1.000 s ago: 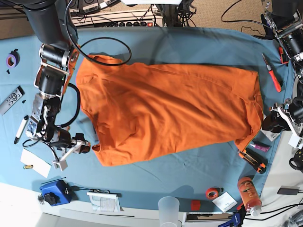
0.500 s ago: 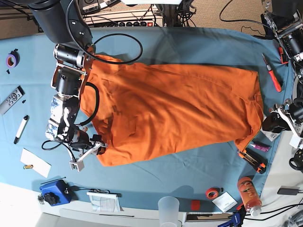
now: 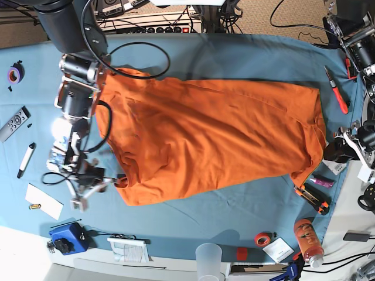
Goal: Layout the t-shirt on the table in an organized manner, then fold the t-shirt properly
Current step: 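Grasp the shirt edge nearest the right gripper and pull it outward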
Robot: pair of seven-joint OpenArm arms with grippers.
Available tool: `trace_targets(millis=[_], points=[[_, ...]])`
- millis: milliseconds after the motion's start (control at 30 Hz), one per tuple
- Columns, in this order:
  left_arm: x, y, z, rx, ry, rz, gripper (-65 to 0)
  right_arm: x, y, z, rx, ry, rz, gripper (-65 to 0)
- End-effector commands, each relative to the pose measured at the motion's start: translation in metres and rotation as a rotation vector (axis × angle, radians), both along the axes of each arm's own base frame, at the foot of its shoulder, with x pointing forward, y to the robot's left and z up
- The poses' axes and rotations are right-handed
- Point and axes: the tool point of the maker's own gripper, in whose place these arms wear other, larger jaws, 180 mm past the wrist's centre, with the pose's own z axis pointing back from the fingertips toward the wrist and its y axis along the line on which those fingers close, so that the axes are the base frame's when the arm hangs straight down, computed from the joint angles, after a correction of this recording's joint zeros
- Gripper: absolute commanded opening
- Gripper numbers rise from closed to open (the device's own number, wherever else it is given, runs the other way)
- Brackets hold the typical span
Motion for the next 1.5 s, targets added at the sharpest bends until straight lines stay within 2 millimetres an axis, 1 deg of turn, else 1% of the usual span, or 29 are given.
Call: trace_targets(millis=[0, 67, 133, 167, 233, 300, 367, 467, 500, 567, 700, 800, 867, 933, 1000, 1133, 1167, 1267, 1300, 1467], points=[[0.008, 0.004, 0.019, 0.002, -0.060, 0.004, -41.4, 0.017, -0.017, 0.033, -0.022, -0.087, -0.023, -65.0], [0.008, 0.003, 0.019, -0.003, -0.062, 0.003, -41.4, 0.013, -0.038, 0.038, -0.049, -0.090, -0.046, -65.0], [0.009, -0.001, 0.018, -0.015, -0.062, 0.001, -41.4, 0.011, -0.053, 0.043, -0.057, -0.094, -0.064, -65.0], [0.009, -0.004, 0.017, -0.022, -0.063, 0.000, -41.4, 0.009, -0.057, 0.045, -0.048, -0.095, -0.070, -65.0], [0.010, -0.009, 0.015, -0.041, -0.065, -0.004, -41.4, 0.008, -0.058, 0.046, -0.014, -0.090, -0.072, -65.0], [0.010, -0.015, 0.012, -0.058, -0.065, -0.007, -41.4, 0.006, -0.048, 0.044, 0.005, -0.075, -0.030, -65.0], [0.010, -0.019, 0.010, -0.069, -0.063, -0.010, -41.4, 0.004, -0.032, 0.041, 0.022, -0.061, 0.052, -64.9], [0.010, -0.020, 0.010, -0.068, -0.062, -0.009, -41.4, 0.003, -0.009, 0.041, 0.062, -0.068, 0.151, -48.8], [0.010, -0.018, 0.010, -0.061, -0.060, -0.007, -41.4, 0.003, -0.003, 0.041, 0.077, -0.069, 0.163, -45.5], [0.010, -0.013, 0.011, -0.044, -0.059, -0.003, -41.4, 0.004, 0.007, 0.038, 0.095, -0.065, 0.173, -43.9], [0.009, 0.010, 0.022, 0.020, -0.064, 0.009, -41.4, 0.004, 0.031, 0.027, 0.129, -0.059, 0.188, -43.9], [0.006, 0.026, 0.030, 0.071, -0.060, 0.018, -41.4, 0.005, 0.044, 0.016, 0.170, -0.069, 0.129, -43.9], [0.005, 0.034, 0.034, 0.096, -0.059, 0.022, -41.4, 0.002, 0.055, 0.006, 0.170, -0.053, 0.129, -44.0], [0.005, 0.040, 0.038, 0.113, -0.060, 0.025, -41.4, -0.001, 0.063, -0.004, 0.155, -0.031, 0.126, -44.0], [0.004, 0.043, 0.039, 0.121, -0.060, 0.027, -41.4, -0.002, 0.069, -0.008, 0.159, -0.033, 0.117, -44.0], [0.004, 0.043, 0.040, 0.122, -0.061, 0.027, -41.4, -0.002, 0.072, -0.014, 0.158, -0.026, 0.079, -44.3], [0.005, 0.043, 0.040, 0.122, -0.063, 0.028, -41.4, -0.003, 0.072, -0.016, 0.155, -0.020, 0.071, -46.9], [0.005, 0.043, 0.041, 0.118, -0.066, 0.027, -41.4, -0.004, 0.071, -0.018, 0.142, -0.011, 0.070, -63.6], [0.005, 0.043, 0.041, 0.118, -0.066, 0.027, -41.4, -0.004, 0.069, -0.017, 0.141, -0.014, 0.068, -65.0], [0.005, 0.043, 0.041, 0.118, -0.066, 0.027, -41.4, -0.001, 0.069, -0.014, 0.140, -0.028, 0.066, -65.0]])
